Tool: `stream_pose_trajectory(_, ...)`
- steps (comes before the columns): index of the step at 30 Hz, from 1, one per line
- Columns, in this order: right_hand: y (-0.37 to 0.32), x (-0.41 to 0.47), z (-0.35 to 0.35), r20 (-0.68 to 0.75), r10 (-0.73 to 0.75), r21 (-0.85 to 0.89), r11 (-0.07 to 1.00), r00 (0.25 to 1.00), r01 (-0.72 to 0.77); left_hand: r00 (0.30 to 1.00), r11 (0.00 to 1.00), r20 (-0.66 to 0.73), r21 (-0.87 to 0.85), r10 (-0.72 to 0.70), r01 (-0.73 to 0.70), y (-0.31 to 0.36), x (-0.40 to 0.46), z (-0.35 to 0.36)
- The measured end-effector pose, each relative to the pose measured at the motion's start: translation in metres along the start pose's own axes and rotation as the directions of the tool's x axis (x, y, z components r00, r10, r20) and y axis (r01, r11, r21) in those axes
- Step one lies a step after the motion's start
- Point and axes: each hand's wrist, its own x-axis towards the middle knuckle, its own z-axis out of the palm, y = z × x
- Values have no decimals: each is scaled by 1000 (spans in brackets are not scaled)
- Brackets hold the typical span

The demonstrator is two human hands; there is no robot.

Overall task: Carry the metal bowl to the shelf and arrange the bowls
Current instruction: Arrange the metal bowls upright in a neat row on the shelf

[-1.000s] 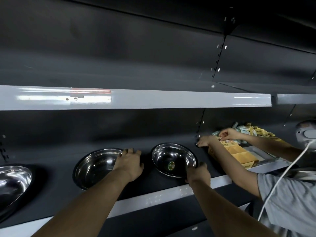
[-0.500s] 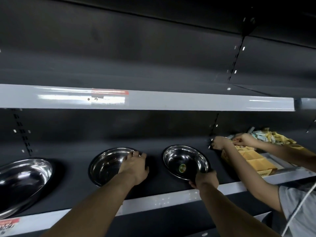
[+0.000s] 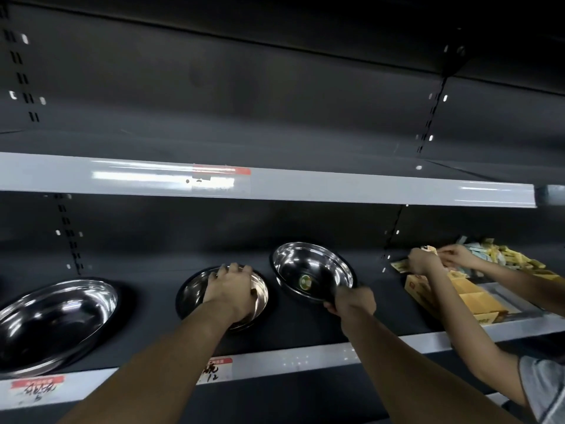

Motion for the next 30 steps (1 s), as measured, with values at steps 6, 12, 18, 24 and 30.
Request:
stream_pose_trajectory(6,-11,-25,36,61,-53,-26,998,997,54,994,994,-27,-7,-107,107,-45,-17,-15)
stream_pose_trajectory(12,-16,-54,74,132,-95,-55,993,987,103,978,978,-23,-29,-207,206,-88,-36,-24)
stream_pose_trajectory(18,-9,-76,101,197,-130,-141,977,972,159,968,968,-32,-22,-249,249,-115,-48,-29)
stream_pose_trajectory(24,4,-88,109,238,-138,-201,962,961,187,964,964,-22,-24,-265,265,-129,-56,-26)
stream_pose_trajectory(30,13,-90,109,239,-150,-209,957,959,202,968,968,-3,-24,-251,251,-130,-59,-22)
